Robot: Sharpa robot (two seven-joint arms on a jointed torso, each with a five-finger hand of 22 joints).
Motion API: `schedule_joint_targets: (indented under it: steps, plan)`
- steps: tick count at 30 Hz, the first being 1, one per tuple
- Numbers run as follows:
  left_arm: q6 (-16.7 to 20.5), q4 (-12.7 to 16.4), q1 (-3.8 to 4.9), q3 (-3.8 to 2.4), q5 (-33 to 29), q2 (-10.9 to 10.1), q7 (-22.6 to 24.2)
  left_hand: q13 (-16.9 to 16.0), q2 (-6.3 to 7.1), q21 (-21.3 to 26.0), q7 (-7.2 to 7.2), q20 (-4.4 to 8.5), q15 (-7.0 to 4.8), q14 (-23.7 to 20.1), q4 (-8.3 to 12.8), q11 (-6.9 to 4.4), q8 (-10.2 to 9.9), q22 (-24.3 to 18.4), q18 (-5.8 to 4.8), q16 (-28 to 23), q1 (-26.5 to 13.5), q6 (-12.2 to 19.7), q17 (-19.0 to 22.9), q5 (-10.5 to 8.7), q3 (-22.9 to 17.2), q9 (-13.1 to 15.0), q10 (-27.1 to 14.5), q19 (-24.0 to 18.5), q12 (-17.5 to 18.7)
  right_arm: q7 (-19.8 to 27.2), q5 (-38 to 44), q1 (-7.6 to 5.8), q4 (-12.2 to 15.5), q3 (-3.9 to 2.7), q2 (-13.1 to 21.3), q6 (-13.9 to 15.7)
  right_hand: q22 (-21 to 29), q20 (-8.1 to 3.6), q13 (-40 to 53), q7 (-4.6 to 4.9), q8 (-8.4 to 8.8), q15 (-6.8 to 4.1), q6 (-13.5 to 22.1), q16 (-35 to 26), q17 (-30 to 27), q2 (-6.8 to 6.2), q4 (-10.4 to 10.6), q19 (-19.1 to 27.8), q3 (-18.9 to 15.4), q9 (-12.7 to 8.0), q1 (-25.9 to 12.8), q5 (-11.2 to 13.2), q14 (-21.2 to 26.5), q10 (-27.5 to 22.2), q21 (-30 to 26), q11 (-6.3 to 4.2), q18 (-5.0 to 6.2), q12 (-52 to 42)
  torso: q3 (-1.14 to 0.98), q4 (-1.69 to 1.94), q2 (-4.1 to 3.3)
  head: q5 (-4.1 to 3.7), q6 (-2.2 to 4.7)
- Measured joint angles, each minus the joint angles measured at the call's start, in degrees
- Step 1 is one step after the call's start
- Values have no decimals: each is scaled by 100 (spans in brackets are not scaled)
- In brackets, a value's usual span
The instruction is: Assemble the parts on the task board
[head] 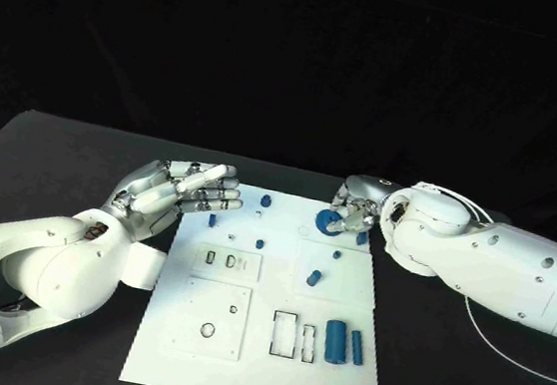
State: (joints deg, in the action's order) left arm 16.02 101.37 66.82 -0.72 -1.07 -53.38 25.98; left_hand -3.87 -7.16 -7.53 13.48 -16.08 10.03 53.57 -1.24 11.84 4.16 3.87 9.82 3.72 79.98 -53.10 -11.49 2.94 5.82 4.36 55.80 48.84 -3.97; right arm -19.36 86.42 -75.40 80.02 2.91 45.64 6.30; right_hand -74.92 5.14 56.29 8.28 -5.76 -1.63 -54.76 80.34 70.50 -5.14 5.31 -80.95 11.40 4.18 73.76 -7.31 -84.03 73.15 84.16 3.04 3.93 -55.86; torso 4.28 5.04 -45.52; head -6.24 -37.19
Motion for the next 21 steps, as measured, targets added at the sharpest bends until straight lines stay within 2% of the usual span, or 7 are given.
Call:
schedule_joint_targets:
  steps: [11, 16, 17, 19, 21]
  plan:
    - [0, -5, 0, 0, 0, -5, -6, 0, 0, 0, 0, 0, 0, 0, 16, 0, 0, 0, 0, 0, 0, 0, 12, 0, 16, 0, 0, 0, 0, -2, 131, 13, -112, -20, -42, -15, 1, 0, 70, -18, -1, 0, -18, 22, 30, 9, -81, 0, 81, -10, 145, -22, 0, 0, 0, 0, 0, -30, 3, 5, 2, -8, -20]
    - [-1, -7, 0, 0, 0, -8, -7, -1, 0, 0, 0, 0, 0, 0, 16, 0, 0, 0, 0, 0, 0, 0, 12, 0, 16, 0, 0, 0, 0, 0, 218, 30, -97, -31, -50, 9, 1, -22, 224, -43, -97, 0, -216, 22, 56, 52, -153, -22, 153, -8, 236, -13, 0, 71, 29, -38, 1, -157, -1, 5, 2, 0, -24]
    - [-1, -8, 0, 0, 0, -9, -7, -1, 0, 0, 0, 0, 0, 0, 16, 0, 0, 0, 0, 0, 0, 0, 12, 0, 16, 0, 0, 0, 0, 1, 247, 33, -79, -32, -50, 29, 1, -26, 268, -53, -175, 0, -304, 22, 61, 92, -184, -26, 184, 58, 277, 57, 0, 106, 28, -62, 1, -195, -1, 5, 2, 2, -24]
    - [-2, -9, 0, 0, 0, -9, -8, -1, 0, 0, 0, 0, 0, 0, 16, 0, 0, 0, 0, 0, 0, 0, 12, 0, 16, 0, 0, 0, 0, 1, 294, 45, -49, -31, -48, 67, 2, -52, 360, -83, -185, 0, -392, 22, 73, 129, -220, -52, 247, 62, 315, 238, 0, 155, 29, -94, 1, -268, -1, 3, 1, 3, -26]
    - [-2, -9, 0, 0, 0, -7, -8, -1, 0, 0, 0, 0, 0, 0, 16, 0, 0, 0, 0, 0, 0, 0, 12, 0, 16, 0, 0, 0, 0, 1, 351, 59, 0, -24, -45, 130, 2, -52, 428, -105, -202, 0, -452, 22, 74, 145, -246, -52, 310, 62, 350, 290, 0, 187, 53, -125, 1, -328, 0, 2, 1, 4, -27]
